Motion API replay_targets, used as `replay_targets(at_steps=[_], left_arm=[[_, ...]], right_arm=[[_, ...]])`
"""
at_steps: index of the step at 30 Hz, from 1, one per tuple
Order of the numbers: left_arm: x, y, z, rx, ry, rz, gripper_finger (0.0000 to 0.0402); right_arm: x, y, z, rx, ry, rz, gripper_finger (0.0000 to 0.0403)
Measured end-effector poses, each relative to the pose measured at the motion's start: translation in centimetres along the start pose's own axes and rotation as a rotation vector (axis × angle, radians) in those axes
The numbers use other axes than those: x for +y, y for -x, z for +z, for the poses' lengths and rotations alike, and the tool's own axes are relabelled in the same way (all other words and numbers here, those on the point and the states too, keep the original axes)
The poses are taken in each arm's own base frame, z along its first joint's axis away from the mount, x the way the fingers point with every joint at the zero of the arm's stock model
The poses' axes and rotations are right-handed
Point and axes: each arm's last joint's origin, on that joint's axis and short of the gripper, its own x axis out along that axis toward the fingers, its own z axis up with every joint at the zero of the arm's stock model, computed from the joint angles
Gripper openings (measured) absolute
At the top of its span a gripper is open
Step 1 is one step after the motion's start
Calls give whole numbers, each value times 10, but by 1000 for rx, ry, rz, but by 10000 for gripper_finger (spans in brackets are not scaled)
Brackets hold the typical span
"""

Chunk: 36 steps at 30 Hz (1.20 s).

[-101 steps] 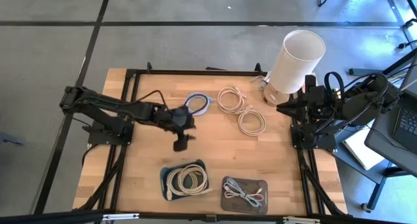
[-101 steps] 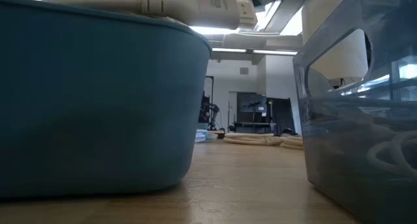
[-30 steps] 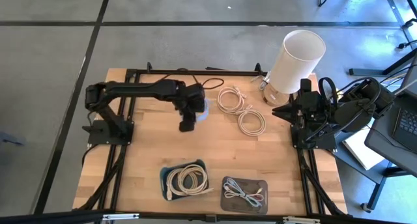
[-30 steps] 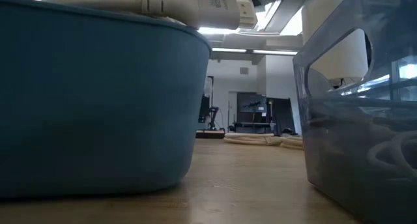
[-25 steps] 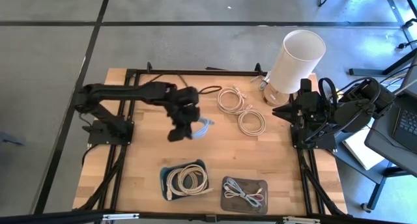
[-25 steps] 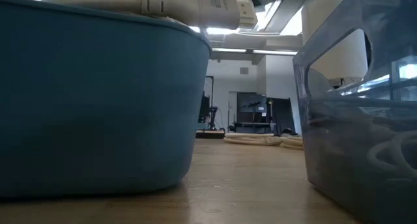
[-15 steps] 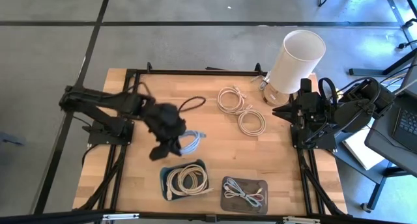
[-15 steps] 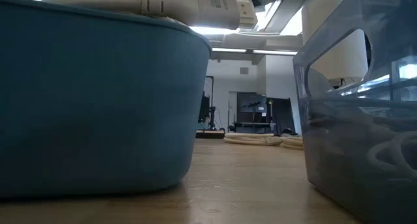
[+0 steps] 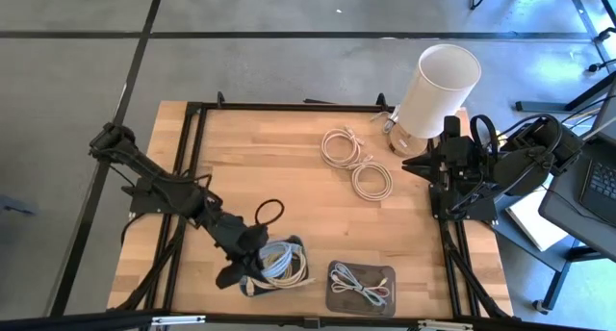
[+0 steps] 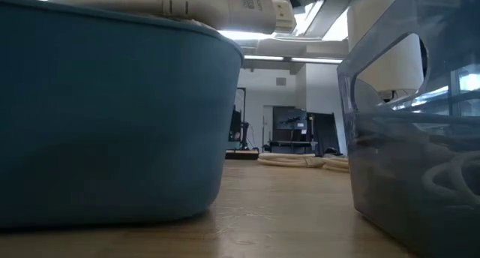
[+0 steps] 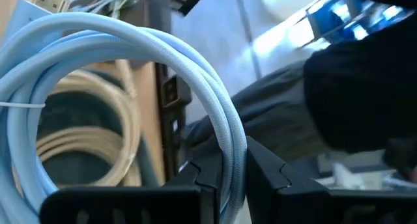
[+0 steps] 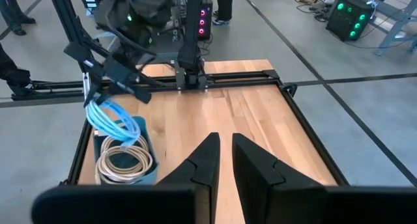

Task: Pick & Place USB Port
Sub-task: Put the blue HDMI cable into the blue bin

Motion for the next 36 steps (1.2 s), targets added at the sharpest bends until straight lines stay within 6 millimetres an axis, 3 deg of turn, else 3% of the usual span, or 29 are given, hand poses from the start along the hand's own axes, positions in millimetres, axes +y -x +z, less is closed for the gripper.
replay_targets(at_steps=[4, 12, 18, 29, 36], left_arm=[[18, -11, -13, -46, 46, -29, 31], [52, -24, -55, 42, 175, 6, 31], [65, -27, -65, -44, 177, -19, 31], [89, -27, -81, 3, 151, 95, 31], [89, -27, -80, 3, 96, 94, 55]], right_arm=[[0, 0, 0, 0, -8, 0, 46], [0, 0, 1, -5, -16, 2, 46], [0, 0, 1, -5, -13, 3, 46], [0, 0, 1, -8, -19, 4, 46], [1, 0, 1, -10, -22, 4, 45]])
